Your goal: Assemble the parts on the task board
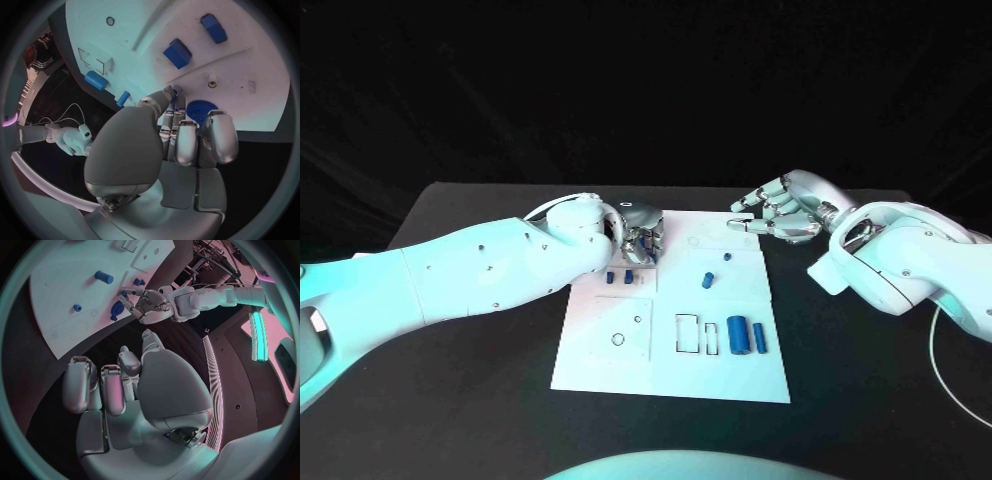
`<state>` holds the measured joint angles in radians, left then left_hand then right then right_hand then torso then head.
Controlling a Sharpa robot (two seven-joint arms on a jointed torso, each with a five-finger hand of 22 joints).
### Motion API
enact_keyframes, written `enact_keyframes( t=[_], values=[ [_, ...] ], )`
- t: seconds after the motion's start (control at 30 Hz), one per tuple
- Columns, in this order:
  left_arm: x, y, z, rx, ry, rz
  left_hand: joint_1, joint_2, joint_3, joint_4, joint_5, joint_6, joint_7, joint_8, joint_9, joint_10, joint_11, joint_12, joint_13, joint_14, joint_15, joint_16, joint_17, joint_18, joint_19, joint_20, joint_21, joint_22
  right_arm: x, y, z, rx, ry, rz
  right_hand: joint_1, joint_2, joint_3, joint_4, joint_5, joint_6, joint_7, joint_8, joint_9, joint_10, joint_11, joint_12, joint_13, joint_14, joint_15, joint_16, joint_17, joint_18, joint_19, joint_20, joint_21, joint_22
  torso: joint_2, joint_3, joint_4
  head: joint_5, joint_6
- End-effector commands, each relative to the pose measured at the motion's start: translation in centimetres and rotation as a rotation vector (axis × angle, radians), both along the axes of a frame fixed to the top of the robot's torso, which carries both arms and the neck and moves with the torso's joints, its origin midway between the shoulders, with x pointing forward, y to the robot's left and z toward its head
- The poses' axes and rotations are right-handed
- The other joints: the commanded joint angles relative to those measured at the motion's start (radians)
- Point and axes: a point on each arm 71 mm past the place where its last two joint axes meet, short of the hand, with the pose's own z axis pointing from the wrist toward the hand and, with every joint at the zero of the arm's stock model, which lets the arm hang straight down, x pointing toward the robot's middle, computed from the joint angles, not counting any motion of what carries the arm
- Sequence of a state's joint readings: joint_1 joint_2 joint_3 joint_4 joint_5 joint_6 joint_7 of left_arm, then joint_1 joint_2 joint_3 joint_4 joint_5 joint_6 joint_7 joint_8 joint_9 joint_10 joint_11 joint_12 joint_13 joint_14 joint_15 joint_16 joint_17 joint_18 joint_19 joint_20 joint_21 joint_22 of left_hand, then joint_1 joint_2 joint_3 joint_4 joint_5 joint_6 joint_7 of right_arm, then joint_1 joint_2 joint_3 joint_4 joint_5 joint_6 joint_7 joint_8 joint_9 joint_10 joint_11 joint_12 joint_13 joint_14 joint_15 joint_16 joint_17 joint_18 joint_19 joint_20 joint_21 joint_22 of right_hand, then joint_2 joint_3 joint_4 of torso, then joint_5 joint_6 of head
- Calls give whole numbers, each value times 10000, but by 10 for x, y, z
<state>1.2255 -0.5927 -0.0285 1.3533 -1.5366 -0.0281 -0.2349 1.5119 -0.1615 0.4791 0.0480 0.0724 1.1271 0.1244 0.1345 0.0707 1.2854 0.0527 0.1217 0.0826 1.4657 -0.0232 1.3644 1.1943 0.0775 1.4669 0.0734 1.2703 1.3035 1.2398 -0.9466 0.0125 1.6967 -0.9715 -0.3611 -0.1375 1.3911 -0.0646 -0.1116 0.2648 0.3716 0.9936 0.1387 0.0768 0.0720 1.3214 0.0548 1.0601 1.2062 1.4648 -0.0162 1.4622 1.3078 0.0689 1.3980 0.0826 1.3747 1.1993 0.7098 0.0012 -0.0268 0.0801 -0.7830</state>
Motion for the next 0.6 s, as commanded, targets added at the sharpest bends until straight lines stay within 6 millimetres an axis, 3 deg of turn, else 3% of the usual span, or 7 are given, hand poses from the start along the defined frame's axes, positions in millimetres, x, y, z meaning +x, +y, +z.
enact_keyframes(
  t=[0.03, 0.33, 0.5, 0.6],
  values=[
    [-2, 2, 7, -454, -118, 54, -147, -19, 147, -61, 15, 72, 15, -89, -5, 75, -13, -77, 42, 391, -72, 75, -21, -72, 112, -30, 81, 29, -1, 2, 0, 2, -33, 145, 1, 74, -50, 4, 28, 60, 11, -38, -11, -32, -24, 41, -4, 703, -70, -37, 1093, 61, 35, -9, 45, 4, -10, 12, 5, -22, 12],
    [-4, 21, 28, -1047, -374, 417, -275, -28, 309, -199, 9, 210, 14, -108, 17, 192, -24, -117, 91, 394, -80, 115, -11, -87, 128, -31, 153, 110, 0, 2, 0, 34, -52, 122, 1, 74, -50, 4, 28, 60, 11, -38, -11, -32, -24, 41, -4, 703, -70, -37, 1093, 61, 35, -9, 45, 4, -7, 11, 15, 0, 55],
    [-3, 35, 32, -1044, -313, 696, -316, -38, 348, -246, 5, 256, 9, -112, 23, 232, -33, -128, 108, 392, -83, 120, -23, -91, 133, -34, 175, 134, 0, 2, 0, 38, -45, 125, 1, 74, -50, 4, 28, 60, 11, -38, -11, -32, -24, 41, -4, 703, -70, -37, 1093, 61, 35, -9, 45, 4, 4, 12, -8, 16, 65],
    [-2, 42, 32, -1001, -239, 848, -330, -40, 357, -255, 4, 267, 7, -114, 25, 239, -35, -133, 111, 392, -84, 124, -19, -93, 135, -35, 185, 144, 0, 2, 0, 39, -45, 119, 1, 74, -50, 4, 28, 60, 11, -38, -11, -32, -24, 41, -4, 703, -70, -37, 1093, 61, 35, -9, 45, 4, 6, 9, 10, -7, 61]
  ],
)
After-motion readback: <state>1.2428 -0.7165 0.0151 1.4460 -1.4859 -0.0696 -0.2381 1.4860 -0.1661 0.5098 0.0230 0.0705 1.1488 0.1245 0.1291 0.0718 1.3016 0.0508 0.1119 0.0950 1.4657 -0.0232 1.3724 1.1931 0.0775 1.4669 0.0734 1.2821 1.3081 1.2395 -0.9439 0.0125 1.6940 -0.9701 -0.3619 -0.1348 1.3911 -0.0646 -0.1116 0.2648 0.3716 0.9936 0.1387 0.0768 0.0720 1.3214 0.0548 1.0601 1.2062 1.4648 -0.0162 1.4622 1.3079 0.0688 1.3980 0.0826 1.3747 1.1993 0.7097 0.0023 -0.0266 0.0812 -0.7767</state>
